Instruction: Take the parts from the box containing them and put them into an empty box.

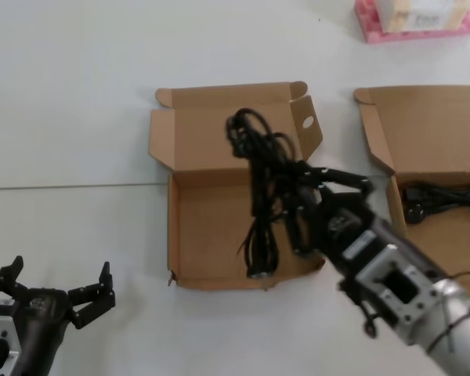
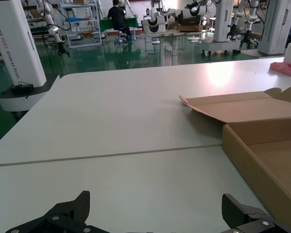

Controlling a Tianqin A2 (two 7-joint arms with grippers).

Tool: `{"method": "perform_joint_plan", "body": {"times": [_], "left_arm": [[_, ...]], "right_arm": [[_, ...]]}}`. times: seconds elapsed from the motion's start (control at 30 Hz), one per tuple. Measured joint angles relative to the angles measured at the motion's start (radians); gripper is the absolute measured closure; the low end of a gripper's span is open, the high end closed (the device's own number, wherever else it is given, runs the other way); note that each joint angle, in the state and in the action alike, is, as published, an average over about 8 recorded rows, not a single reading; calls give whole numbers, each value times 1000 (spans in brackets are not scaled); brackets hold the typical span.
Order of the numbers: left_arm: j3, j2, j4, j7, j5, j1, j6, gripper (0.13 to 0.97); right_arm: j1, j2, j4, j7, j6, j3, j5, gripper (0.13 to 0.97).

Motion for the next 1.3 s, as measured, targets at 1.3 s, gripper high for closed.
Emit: {"method": "perform_joint_plan", "body": {"times": [1.3], "left_arm": [[0,0,0,0,0,0,0,132]], "right_arm": [[4,-300,-391,0,-102,0,-65,772]]}}
